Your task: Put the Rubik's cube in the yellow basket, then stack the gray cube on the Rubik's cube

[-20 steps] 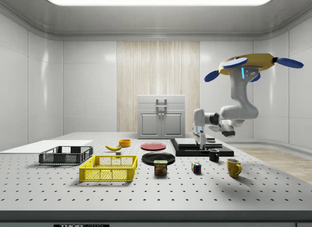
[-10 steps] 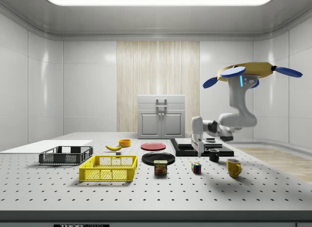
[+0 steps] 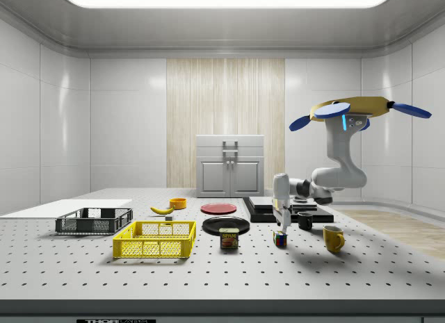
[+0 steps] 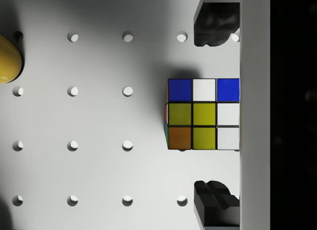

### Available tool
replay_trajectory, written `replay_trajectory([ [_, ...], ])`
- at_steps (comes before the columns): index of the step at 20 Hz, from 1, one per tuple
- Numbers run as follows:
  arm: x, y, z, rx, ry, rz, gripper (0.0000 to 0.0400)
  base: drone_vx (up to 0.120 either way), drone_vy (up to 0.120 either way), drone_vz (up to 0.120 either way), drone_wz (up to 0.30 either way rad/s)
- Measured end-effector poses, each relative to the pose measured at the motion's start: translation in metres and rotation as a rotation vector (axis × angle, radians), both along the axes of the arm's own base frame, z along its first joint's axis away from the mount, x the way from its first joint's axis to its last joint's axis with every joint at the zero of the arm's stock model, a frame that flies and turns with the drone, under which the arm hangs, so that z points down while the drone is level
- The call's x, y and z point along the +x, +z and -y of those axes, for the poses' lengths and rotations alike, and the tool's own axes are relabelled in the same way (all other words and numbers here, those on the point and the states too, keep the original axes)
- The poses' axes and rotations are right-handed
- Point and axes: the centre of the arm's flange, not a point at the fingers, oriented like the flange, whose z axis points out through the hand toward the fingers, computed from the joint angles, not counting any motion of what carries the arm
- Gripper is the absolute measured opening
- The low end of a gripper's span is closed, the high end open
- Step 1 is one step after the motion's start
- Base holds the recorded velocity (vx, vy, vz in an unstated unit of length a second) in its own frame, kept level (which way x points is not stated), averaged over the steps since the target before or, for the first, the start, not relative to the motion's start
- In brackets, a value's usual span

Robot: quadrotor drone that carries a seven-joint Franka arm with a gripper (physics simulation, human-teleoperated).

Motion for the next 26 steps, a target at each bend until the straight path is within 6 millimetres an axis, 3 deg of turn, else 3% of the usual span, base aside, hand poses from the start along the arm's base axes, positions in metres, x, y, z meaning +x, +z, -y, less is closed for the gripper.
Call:
replay_trajectory([
  [14,0.007,0.035,0.0,0.0,0.0,0.0,0.04,0.0,0.0,0.0,0.0],
  [22,0.008,0.041,0.0,0.0,0.0,0.0,0.04,0.0,0.0,0.0,0.0],
  [26,0.008,0.042,0.0,0.0,0.001,0.0,0.0355,0.0,0.0,0.0,0.0],
])
